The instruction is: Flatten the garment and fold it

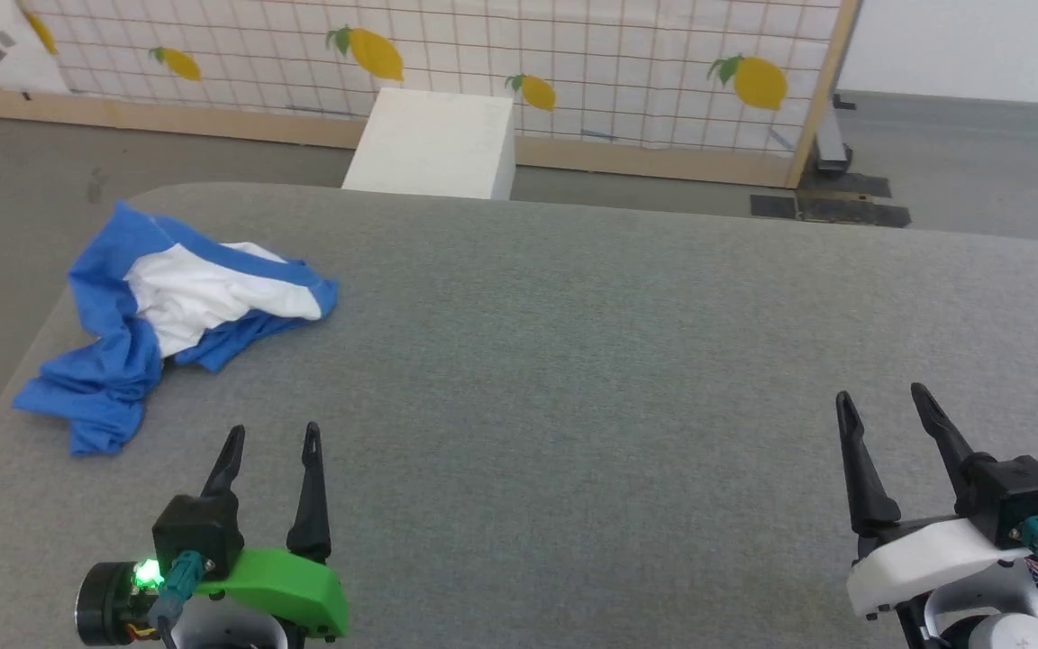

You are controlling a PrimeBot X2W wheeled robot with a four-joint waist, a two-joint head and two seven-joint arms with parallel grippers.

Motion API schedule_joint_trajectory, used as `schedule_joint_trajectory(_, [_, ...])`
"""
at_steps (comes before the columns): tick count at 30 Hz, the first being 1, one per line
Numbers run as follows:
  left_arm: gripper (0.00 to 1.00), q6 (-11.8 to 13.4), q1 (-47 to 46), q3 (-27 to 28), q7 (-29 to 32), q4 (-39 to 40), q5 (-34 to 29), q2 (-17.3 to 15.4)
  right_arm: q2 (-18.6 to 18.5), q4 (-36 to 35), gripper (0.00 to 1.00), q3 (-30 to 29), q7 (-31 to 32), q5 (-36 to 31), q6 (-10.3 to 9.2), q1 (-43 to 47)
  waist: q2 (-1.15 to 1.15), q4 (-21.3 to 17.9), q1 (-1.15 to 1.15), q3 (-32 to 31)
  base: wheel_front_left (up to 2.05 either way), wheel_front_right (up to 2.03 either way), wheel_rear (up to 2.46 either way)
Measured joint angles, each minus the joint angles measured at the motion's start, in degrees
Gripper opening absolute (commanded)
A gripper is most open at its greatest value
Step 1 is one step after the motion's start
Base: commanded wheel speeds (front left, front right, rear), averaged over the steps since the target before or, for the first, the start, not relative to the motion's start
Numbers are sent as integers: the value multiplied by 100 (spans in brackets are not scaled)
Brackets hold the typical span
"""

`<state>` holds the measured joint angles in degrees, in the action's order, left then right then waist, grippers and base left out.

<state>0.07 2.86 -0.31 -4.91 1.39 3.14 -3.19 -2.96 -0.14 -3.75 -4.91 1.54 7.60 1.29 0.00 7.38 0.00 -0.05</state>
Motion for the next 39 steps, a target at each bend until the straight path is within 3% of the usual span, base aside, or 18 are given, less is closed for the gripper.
schedule_joint_trajectory(39, [100, 134, 308, -68, -435, 109, 482, 0, 2, 225, 100, 579, -459, 7, 0, -3, 0, 1755, 0, 32, -1, -1, -1])
